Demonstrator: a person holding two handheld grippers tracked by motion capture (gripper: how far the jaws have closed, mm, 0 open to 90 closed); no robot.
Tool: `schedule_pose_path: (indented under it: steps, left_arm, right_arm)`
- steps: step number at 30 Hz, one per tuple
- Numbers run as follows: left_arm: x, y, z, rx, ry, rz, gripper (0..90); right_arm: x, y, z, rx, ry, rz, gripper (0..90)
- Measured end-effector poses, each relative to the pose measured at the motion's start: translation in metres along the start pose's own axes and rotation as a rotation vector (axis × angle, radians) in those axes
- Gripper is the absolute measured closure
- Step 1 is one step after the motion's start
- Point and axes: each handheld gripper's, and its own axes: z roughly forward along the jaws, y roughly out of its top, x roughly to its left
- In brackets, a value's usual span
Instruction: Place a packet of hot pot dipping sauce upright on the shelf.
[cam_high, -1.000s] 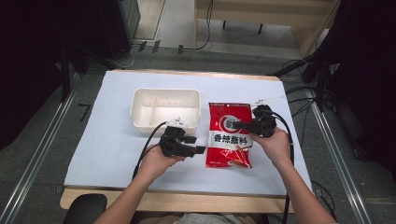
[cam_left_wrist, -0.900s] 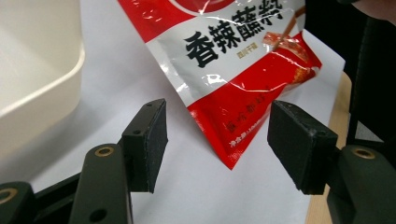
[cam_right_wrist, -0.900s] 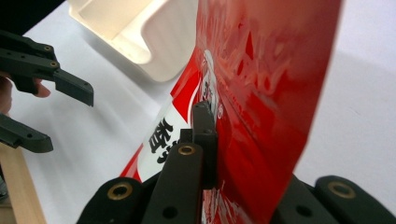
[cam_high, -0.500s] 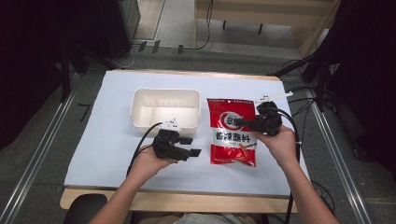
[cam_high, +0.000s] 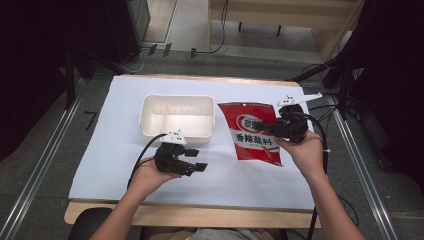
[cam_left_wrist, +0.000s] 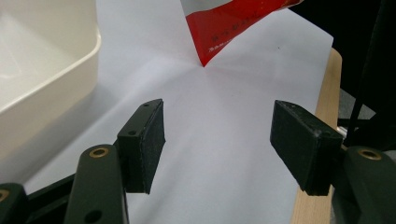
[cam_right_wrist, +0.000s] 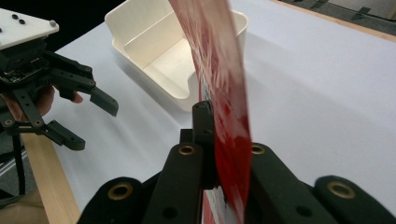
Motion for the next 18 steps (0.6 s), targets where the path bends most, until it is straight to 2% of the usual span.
schedule_pose_path:
  steps: [8, 10, 13, 18]
  left_arm:
    - [0.004, -0.001, -0.006, -0.019, 0.014, -0.011, 36.3]
    - [0.004, -0.002, -0.008, -0.021, 0.016, -0.011, 36.3]
    - [0.005, -0.003, -0.011, -0.023, 0.018, -0.017, 36.3]
    - [0.007, -0.004, -0.013, -0.026, 0.019, -0.019, 36.3]
  right_arm:
    - [0.002, 0.021, -0.007, -0.003, -0.016, -0.026, 90.0]
    - [0.002, 0.028, -0.009, -0.003, -0.011, -0.025, 90.0]
    - [0.001, 0.037, -0.009, -0.017, 0.032, -0.024, 90.0]
    - [0.004, 0.051, -0.008, -0.007, 0.029, -0.036, 90.0]
